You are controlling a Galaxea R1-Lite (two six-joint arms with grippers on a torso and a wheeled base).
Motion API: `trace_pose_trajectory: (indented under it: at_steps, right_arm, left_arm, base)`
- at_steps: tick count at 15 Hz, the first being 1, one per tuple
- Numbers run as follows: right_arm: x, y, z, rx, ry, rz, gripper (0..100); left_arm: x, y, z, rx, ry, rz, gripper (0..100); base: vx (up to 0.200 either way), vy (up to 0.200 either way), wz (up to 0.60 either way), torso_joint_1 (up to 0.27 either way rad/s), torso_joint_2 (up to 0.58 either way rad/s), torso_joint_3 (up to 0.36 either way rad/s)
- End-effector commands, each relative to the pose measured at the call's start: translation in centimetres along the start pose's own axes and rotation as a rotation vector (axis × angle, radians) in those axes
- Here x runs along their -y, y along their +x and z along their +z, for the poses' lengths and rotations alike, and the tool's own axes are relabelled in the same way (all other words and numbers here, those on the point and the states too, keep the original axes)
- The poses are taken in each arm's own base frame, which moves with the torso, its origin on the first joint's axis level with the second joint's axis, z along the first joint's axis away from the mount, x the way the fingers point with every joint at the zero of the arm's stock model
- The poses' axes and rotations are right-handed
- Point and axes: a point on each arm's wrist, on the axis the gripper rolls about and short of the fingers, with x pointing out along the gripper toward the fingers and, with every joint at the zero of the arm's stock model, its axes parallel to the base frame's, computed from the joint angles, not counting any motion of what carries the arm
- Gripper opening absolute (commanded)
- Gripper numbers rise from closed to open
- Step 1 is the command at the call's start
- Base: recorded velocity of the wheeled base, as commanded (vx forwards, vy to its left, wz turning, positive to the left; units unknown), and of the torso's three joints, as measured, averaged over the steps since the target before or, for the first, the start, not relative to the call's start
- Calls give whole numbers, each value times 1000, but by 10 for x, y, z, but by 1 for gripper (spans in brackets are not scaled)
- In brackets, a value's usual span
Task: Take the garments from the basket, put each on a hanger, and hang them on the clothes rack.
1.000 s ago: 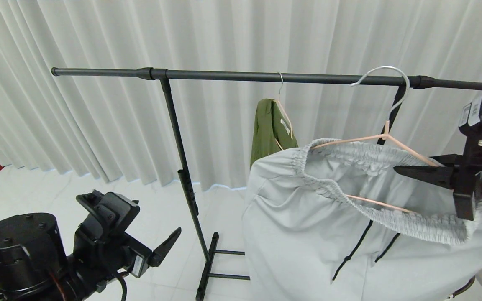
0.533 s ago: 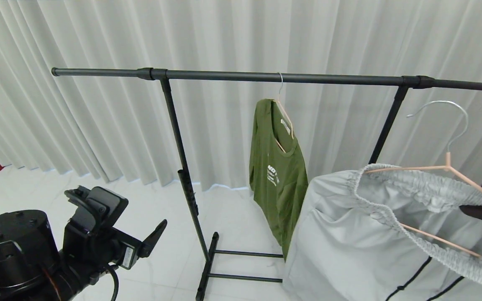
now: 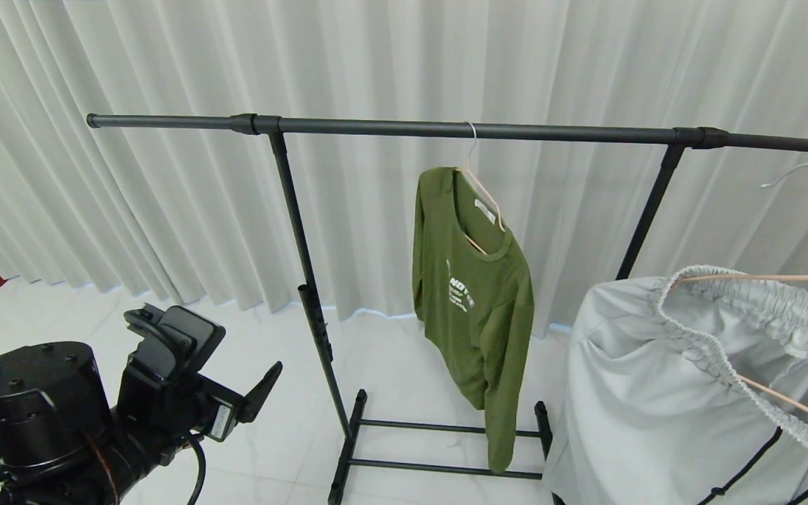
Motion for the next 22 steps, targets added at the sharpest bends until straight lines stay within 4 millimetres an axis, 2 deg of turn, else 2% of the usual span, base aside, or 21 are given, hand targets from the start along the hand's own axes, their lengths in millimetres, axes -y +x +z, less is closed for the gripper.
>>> trace_pose_trajectory:
  at_steps: [1,3,13,18,19,22]
  right_arm:
    - [5,7,7,11,48,-9,0]
    - [10,14,13,37,56,-22,0]
    - [26,45,27,53,59,-25,0]
    - [38,78,30,33,83,-20,0]
    - [39,81,30,29,92,-20,0]
    - [50,109,31,13,122,-79,0]
  left_arm:
    - [1,0,0,-10,0,21,100]
    - [5,-1,2,-9,-3,17,100]
    - [9,-1,3,1,0,-3,100]
    - [9,-2,4,2,8,-3,100]
    - [9,-2,4,4,9,-5,100]
    - [15,-3,7,20,16,-32,100]
  base:
    - [0,0,0,0,0,0]
    - [0,0,0,0,0,0]
    - [200,0,0,3,3,2]
    - [200,0,0,3,4,1]
    - [0,0,0,0,0,0]
    - [0,0,0,0,0,0]
